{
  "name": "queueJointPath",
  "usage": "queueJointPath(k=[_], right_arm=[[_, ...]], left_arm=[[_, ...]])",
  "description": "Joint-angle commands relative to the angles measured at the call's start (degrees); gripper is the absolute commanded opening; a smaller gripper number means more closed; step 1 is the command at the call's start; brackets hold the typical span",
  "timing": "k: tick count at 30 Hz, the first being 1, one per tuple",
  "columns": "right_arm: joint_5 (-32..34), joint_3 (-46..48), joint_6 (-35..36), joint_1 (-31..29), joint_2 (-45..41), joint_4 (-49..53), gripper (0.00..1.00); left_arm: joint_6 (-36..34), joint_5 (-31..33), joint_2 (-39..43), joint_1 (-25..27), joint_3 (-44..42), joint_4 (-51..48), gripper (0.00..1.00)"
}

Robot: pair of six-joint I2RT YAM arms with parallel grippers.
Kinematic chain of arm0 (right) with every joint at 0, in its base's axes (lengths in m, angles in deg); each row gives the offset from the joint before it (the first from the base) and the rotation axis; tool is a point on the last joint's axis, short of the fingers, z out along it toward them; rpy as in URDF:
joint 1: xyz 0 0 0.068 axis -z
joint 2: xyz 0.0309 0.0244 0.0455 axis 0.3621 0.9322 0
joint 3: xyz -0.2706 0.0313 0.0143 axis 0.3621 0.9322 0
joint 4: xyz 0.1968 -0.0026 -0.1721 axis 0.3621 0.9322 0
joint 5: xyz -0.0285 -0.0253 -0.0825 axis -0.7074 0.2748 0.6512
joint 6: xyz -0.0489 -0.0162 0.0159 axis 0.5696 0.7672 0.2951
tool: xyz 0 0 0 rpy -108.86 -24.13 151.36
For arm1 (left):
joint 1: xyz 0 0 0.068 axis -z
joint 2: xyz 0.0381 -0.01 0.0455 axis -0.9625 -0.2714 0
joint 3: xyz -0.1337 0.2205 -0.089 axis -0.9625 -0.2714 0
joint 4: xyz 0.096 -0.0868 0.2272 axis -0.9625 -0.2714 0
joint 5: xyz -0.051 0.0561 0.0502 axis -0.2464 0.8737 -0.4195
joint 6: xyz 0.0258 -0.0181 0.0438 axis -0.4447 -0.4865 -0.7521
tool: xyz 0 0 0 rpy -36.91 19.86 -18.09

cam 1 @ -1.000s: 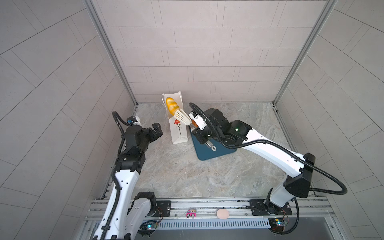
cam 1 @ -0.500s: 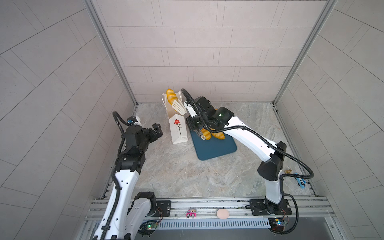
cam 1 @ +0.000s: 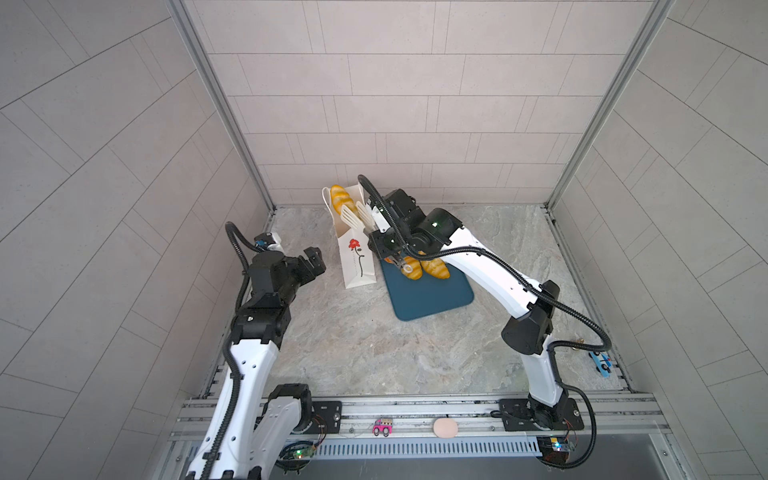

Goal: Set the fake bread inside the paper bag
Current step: 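Carry the roll in the tongs over the paper bag and lower it in, then open the tongs to release the roll into the bag, then move the open tongs with the right gripper back over the teal tray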

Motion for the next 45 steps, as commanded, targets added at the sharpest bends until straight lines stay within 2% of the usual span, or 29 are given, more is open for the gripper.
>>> queueJointPath(k=[1,9,20,24,29,34,41,45], right_arm=[[-0.46,-1.55,0.87,0.08,-0.90,0.32,0.47],[-0.37,-1.55,2.21,-0.11,-3.03,0.32,0.52],[1.76,-1.24,7.48,-1.99,-7.49,2.35,0.51],[3.57,2.22,8.90,-2.08,-10.96,3.45,0.51],[6.39,14.70,12.16,-2.04,-19.24,-0.90,0.51],[13.22,32.06,15.41,-0.84,-29.83,-7.22,0.52],[18.03,50.47,17.19,4.59,-41.15,-7.33,0.53],[18.44,59.18,18.57,8.80,-44.24,-7.41,0.53]], left_arm=[[-0.48,0.02,0.48,-0.16,1.16,-0.68,1.00],[-0.12,-0.56,-0.11,-0.17,1.27,-0.44,1.00],[0.05,-1.00,-0.07,-0.10,1.34,-0.42,1.00],[0.07,-0.83,0.21,-0.07,1.36,-0.45,1.00],[-0.12,-0.54,0.83,0.08,1.24,-0.21,1.00],[-0.21,-2.38,0.51,1.02,1.08,0.73,1.00],[-0.74,0.19,0.57,3.28,0.96,1.12,1.00],[-0.69,1.16,0.10,4.37,1.23,1.52,1.00]])
